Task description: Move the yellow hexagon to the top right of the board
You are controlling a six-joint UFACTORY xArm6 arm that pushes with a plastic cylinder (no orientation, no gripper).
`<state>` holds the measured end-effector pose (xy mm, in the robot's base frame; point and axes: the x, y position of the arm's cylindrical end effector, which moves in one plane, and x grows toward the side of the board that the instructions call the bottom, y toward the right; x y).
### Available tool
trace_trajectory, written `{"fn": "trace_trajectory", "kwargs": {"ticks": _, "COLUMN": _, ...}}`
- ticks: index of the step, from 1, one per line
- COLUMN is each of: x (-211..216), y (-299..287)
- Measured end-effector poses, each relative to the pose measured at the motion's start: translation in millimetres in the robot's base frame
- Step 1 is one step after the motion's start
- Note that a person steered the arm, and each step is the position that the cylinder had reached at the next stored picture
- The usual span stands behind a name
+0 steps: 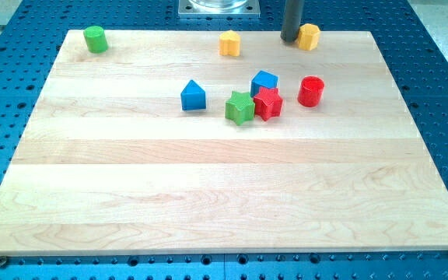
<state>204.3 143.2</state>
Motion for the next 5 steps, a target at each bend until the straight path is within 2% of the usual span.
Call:
{"fn": "trace_trajectory", "kwargs": {"ticks": 3, "x": 14.2, "y": 40.5}}
{"fn": "trace_trajectory", "kwargs": {"ticks": 4, "x": 34.2, "y": 25.0}}
{"fn": "trace_trajectory", "kwargs": {"ticks": 5, "x": 43.7, "y": 45.4}}
